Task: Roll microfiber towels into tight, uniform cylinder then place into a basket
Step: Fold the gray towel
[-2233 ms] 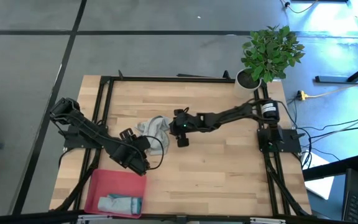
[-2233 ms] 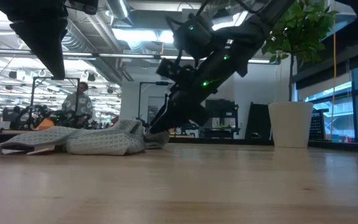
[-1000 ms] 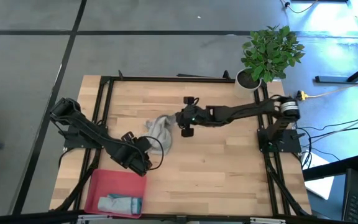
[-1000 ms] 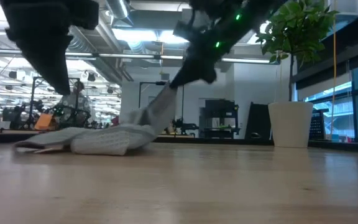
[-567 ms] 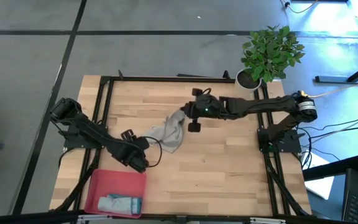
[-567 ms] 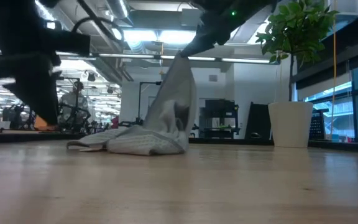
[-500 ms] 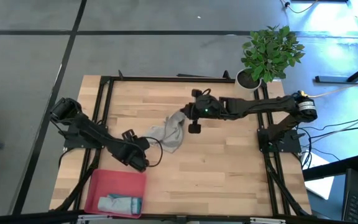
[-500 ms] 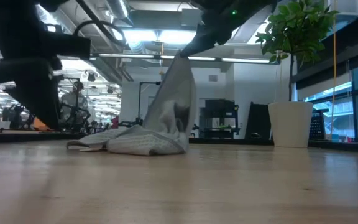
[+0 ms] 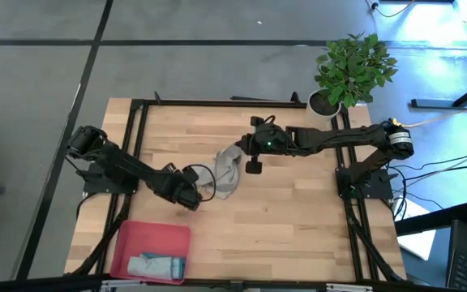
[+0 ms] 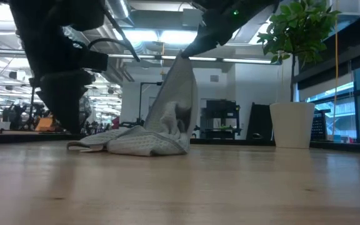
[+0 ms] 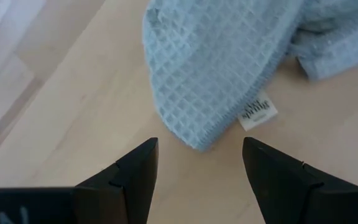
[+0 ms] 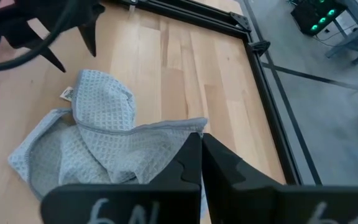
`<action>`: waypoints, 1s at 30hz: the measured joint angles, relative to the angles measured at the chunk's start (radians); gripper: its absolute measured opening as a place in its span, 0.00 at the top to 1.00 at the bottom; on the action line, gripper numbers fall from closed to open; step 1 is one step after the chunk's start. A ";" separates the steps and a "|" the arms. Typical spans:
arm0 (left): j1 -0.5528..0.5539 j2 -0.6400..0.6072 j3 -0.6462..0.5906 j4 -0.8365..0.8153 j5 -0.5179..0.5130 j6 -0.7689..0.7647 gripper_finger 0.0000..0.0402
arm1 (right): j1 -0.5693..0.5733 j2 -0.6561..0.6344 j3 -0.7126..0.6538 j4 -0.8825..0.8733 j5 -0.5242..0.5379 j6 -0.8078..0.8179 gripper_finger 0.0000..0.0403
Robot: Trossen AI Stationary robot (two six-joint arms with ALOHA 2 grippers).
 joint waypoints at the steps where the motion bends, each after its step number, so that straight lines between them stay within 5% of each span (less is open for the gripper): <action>1: 0.005 0.000 0.000 0.000 -0.001 0.004 0.45 | 0.000 0.000 0.000 0.000 0.000 0.003 0.99; 23: 0.017 -0.001 -0.148 0.143 -0.045 0.025 0.45 | 0.000 0.000 0.000 0.005 0.000 0.014 0.99; 30: 0.026 -0.002 -0.175 0.212 -0.088 0.025 0.54 | 0.000 0.001 0.000 0.006 -0.001 0.014 0.99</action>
